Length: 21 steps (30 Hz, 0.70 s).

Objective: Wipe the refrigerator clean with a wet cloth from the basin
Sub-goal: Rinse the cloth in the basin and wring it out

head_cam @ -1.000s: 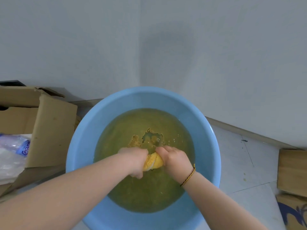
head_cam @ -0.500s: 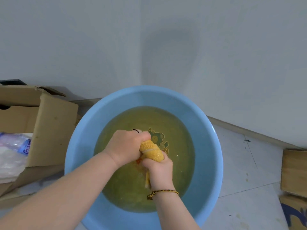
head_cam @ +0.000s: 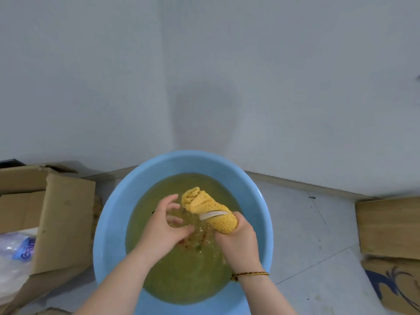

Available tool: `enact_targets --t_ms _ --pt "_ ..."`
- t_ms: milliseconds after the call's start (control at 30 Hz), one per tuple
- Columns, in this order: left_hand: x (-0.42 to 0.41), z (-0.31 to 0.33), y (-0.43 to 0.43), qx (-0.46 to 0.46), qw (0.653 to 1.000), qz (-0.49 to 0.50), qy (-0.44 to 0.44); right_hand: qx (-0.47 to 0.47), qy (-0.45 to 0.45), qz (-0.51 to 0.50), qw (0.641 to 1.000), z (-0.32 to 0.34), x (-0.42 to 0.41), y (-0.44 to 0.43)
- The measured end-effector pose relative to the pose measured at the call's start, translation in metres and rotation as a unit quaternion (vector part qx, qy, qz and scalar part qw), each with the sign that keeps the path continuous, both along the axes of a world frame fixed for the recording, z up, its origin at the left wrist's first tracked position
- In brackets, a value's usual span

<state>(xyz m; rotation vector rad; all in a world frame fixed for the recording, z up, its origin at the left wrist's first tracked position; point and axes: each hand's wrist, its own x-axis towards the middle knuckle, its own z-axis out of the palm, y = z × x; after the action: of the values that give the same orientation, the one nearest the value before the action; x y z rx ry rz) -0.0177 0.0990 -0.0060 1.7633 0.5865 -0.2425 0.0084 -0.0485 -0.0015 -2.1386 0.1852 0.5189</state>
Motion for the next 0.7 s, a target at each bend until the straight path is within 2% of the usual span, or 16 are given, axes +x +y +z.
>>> enact_targets --t_ms 33,100,233,333,433,533,600,700 --pt "0.004 0.016 -0.008 -0.091 0.996 0.005 -0.001 0.0 -0.019 -0.01 1.0 0.014 0.001 -0.009" --pt "0.011 0.043 -0.026 -0.206 0.978 0.004 -0.018 0.034 -0.024 -0.035 0.999 0.038 0.001 -0.018" --pt "0.025 0.101 -0.071 -0.331 0.939 -0.003 -0.094 0.128 -0.041 -0.034 0.99 0.089 -0.009 -0.039" --pt "0.034 0.132 -0.095 -0.323 0.939 -0.009 -0.119 0.105 -0.093 -0.001 0.99 0.115 -0.017 -0.061" --pt "0.036 0.175 -0.147 -0.29 0.943 -0.075 -0.147 0.136 -0.207 -0.107 0.963 0.161 -0.025 -0.116" --pt "0.033 0.193 -0.191 -0.253 0.945 -0.139 -0.153 0.151 -0.291 -0.169 0.93 0.195 -0.028 -0.157" --pt "0.028 0.207 -0.232 -0.217 0.943 -0.191 -0.164 0.144 -0.315 -0.198 0.917 0.215 -0.038 -0.193" --pt "0.017 0.232 -0.289 -0.209 0.926 -0.256 -0.183 0.145 -0.33 -0.257 0.897 0.238 -0.055 -0.254"
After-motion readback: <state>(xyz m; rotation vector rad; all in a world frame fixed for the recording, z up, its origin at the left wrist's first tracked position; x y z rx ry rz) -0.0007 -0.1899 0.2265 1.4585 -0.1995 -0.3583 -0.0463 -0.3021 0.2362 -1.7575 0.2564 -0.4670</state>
